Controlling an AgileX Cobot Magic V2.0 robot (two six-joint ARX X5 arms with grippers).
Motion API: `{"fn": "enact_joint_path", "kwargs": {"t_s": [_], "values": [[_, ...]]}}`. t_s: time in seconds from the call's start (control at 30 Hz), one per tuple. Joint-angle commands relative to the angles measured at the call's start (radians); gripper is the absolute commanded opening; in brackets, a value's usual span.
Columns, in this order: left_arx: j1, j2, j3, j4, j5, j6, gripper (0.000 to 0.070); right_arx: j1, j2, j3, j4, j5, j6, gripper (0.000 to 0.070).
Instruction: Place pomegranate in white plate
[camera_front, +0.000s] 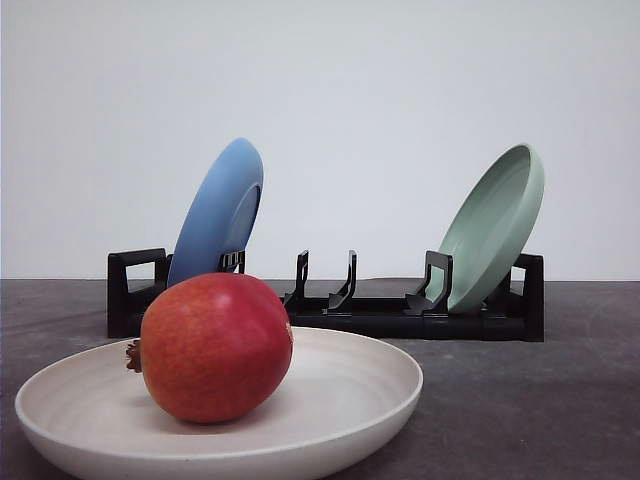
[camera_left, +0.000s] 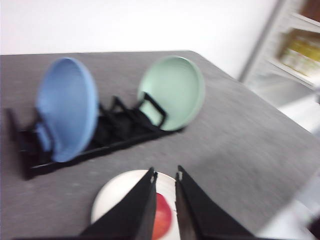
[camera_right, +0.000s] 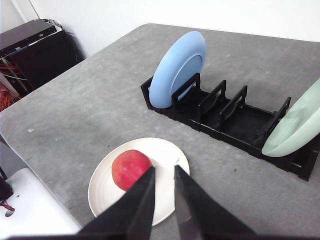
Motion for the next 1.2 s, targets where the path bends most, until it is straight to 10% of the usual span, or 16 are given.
{"fn": "enact_joint_path", "kwargs": {"t_s": [0.0, 0.23, 0.53, 0.93, 1.17], "values": [[0.074, 0.007, -0.008, 0.014, 0.003, 0.013, 0.0057, 0.011, 0.003, 0.012, 0.013, 0.002, -0.007, 0.0065], [0.568, -0.063, -0.233, 0.234, 0.063, 0.11, 0.0057, 0.011, 0.003, 0.012, 0.013, 0.002, -0.007, 0.0065], [1.066, -0.233, -0.594, 0.433, 0.154, -0.011, 0.0057, 0.011, 0.003, 0.012, 0.013, 0.002, -0.007, 0.0065], [1.164, -0.309, -0.754, 0.46, 0.152, 0.009, 0.0057, 0.011, 0.003, 0.012, 0.013, 0.002, -0.007, 0.0065], [1.197, -0.343, -0.857, 0.652, 0.339, 0.296, 0.0057, 0.011, 0.003, 0.012, 0.013, 0.002, -0.007, 0.0065]]}}
